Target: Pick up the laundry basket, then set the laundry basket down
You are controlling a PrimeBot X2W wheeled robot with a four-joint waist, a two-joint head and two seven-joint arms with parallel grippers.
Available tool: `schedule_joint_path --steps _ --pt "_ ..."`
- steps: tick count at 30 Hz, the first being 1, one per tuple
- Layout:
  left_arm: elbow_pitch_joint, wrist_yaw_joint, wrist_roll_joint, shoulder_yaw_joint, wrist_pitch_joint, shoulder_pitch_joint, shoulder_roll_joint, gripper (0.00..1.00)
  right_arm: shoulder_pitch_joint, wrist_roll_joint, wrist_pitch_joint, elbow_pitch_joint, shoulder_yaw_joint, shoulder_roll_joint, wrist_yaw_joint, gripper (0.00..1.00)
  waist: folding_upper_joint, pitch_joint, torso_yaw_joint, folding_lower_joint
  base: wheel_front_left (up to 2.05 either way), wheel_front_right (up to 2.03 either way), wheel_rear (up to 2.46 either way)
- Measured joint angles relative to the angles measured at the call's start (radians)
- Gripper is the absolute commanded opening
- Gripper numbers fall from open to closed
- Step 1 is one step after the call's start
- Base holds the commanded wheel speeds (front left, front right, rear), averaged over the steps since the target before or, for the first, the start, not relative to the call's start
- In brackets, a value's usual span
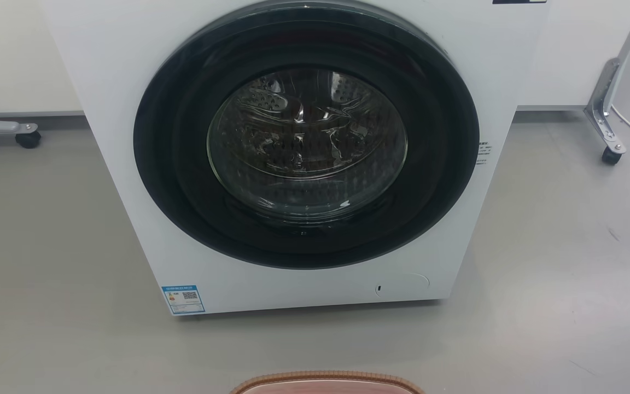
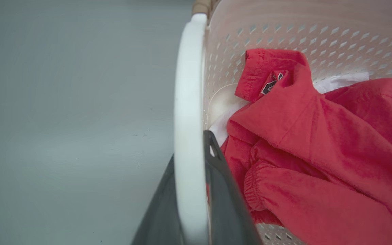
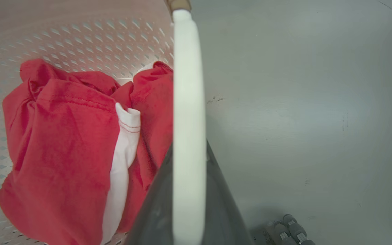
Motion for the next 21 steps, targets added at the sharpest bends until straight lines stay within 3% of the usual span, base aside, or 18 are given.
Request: schedule_joint_path --steps 21 --pt "0.012 0.008 -0.028 -0.018 0.000 -0.003 0.000 0.00 -0.011 0.034 -0.010 -0.001 0.041 0.000 0.003 0.00 0.0000 0.006 -0.001 0.0000 0.00 0.00 0.00"
